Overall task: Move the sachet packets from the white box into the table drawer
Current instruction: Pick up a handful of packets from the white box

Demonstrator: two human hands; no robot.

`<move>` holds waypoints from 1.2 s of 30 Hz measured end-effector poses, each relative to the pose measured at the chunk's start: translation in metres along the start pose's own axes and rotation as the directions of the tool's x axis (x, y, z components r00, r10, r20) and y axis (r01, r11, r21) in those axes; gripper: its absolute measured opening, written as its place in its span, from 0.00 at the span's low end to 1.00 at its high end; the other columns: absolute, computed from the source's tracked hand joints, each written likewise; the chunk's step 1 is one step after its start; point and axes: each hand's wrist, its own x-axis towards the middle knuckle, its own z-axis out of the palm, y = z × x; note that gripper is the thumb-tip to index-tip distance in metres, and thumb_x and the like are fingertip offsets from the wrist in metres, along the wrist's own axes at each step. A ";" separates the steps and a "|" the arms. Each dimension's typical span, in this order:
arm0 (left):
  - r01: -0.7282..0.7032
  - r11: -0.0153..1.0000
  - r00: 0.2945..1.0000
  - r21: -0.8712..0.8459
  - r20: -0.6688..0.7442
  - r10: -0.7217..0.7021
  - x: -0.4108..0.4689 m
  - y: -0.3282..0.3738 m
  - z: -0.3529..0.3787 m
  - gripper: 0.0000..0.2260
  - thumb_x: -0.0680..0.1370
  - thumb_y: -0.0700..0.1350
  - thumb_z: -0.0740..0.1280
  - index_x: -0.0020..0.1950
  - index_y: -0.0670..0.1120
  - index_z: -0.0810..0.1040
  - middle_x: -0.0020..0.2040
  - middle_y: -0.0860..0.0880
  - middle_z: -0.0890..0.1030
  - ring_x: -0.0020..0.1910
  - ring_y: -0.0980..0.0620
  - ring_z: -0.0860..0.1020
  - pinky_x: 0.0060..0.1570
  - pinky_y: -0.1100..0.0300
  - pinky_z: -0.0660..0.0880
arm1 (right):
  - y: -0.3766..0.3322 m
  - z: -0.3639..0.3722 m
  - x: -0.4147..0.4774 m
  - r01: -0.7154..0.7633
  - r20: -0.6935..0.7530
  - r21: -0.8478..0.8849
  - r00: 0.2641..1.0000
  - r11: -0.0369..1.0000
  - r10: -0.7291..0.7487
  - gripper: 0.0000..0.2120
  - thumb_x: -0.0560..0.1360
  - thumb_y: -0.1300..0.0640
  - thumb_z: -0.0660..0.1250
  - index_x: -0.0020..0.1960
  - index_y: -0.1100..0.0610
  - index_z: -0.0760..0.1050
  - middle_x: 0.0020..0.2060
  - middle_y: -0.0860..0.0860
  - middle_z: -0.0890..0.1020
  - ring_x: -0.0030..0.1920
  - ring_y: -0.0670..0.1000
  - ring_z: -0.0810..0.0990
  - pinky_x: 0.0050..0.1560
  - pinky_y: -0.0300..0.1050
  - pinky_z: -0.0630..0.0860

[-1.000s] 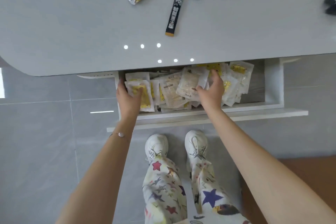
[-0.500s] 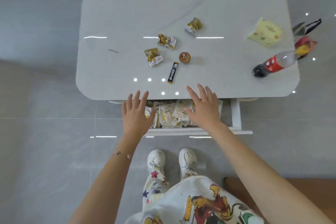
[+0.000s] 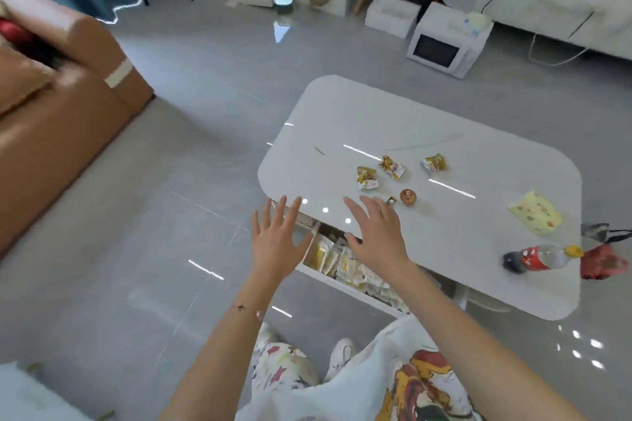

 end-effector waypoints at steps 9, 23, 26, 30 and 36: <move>0.351 0.936 0.912 -0.038 -0.210 -0.351 -0.070 -0.181 -0.091 0.32 0.78 0.62 0.61 0.79 0.56 0.54 0.78 0.49 0.58 0.78 0.42 0.50 0.74 0.45 0.46 | -0.210 -0.003 0.051 0.386 0.057 -0.037 0.921 0.922 -0.384 0.30 0.77 0.50 0.61 0.77 0.47 0.56 0.76 0.52 0.59 0.76 0.56 0.53 0.75 0.53 0.47; 0.723 0.679 0.631 -0.126 -0.279 -0.724 -0.211 -0.392 -0.149 0.32 0.78 0.61 0.60 0.79 0.56 0.54 0.79 0.49 0.56 0.78 0.43 0.48 0.75 0.44 0.43 | -0.506 0.060 0.072 0.733 0.145 -0.012 0.675 0.681 -0.724 0.31 0.77 0.50 0.62 0.77 0.47 0.55 0.76 0.53 0.59 0.76 0.56 0.52 0.74 0.52 0.49; 0.776 0.607 0.557 -0.172 -0.265 -0.787 -0.226 -0.420 -0.152 0.32 0.78 0.61 0.60 0.79 0.56 0.53 0.79 0.49 0.55 0.78 0.43 0.47 0.75 0.45 0.42 | -0.552 0.074 0.081 0.792 0.184 -0.009 0.602 0.611 -0.777 0.31 0.78 0.49 0.62 0.78 0.47 0.54 0.76 0.53 0.58 0.77 0.57 0.51 0.74 0.53 0.48; 0.846 0.497 0.445 -0.193 -0.257 -0.858 -0.241 -0.457 -0.156 0.32 0.78 0.61 0.59 0.79 0.56 0.52 0.79 0.49 0.55 0.78 0.43 0.47 0.75 0.45 0.42 | -0.612 0.095 0.096 0.862 0.245 0.003 0.491 0.507 -0.836 0.32 0.78 0.49 0.62 0.78 0.47 0.52 0.76 0.53 0.57 0.77 0.56 0.50 0.74 0.52 0.48; 0.911 0.324 0.261 -0.254 -0.251 -0.932 -0.258 -0.511 -0.166 0.31 0.78 0.62 0.58 0.79 0.56 0.52 0.79 0.50 0.54 0.78 0.45 0.46 0.75 0.46 0.42 | -0.686 0.125 0.119 0.945 0.346 0.021 0.299 0.326 -0.889 0.31 0.79 0.49 0.61 0.78 0.48 0.53 0.76 0.54 0.57 0.77 0.58 0.51 0.75 0.52 0.50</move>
